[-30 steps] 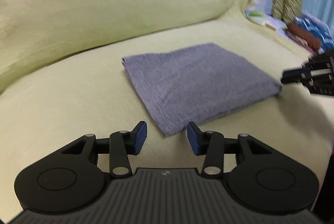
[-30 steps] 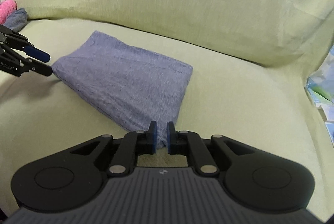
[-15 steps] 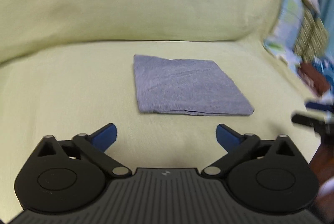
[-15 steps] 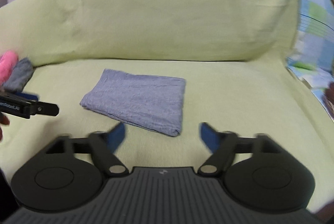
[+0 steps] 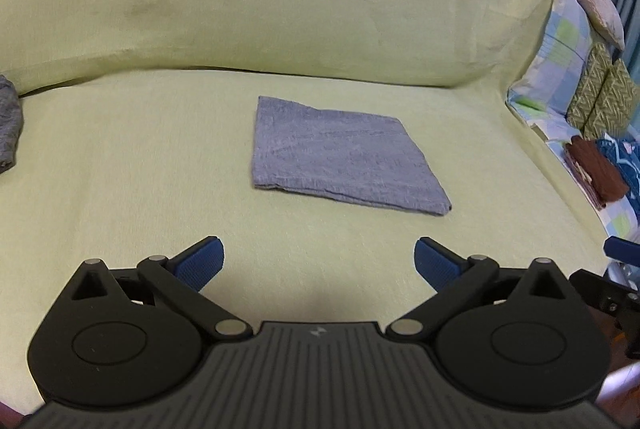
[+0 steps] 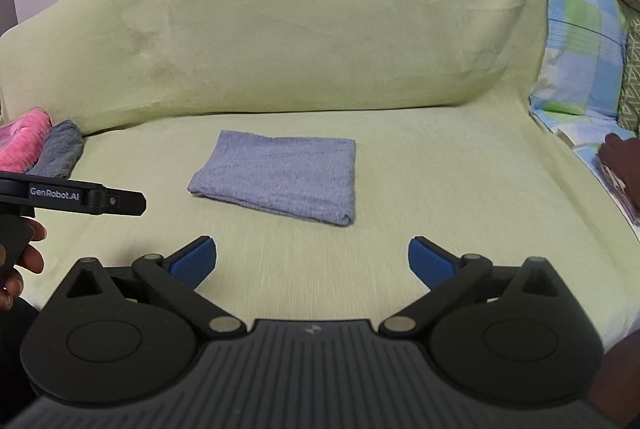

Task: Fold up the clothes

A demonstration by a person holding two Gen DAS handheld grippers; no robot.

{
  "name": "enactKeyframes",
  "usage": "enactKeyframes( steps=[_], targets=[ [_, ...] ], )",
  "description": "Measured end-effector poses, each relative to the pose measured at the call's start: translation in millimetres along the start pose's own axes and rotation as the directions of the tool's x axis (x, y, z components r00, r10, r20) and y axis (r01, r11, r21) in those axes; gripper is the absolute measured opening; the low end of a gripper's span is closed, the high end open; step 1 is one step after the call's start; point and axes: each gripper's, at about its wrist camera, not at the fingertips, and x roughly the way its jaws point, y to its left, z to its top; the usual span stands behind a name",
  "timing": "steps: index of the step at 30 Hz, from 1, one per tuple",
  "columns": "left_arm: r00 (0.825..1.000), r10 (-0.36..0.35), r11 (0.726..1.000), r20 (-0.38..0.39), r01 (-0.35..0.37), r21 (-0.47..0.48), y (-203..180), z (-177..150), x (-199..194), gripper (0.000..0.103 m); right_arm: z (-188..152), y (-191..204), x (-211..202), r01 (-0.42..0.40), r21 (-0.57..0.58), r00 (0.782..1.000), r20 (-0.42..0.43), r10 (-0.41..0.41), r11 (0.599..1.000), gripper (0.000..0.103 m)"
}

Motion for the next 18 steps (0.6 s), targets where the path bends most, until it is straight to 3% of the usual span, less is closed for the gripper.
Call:
enactKeyframes(
  steps=[12,18],
  targets=[
    [0.999,-0.011,0.992,0.050,0.017,-0.125,11,-7,-13,0.102,0,5,-3,0.021,0.027,1.000,-0.015,-0.020,0.999,0.101],
    [0.999,0.007,0.993,0.035,-0.003,-0.119,13,-9,-11,0.102,1,14,7,0.001,0.014,1.000,-0.030,-0.001,1.000,0.102]
  ],
)
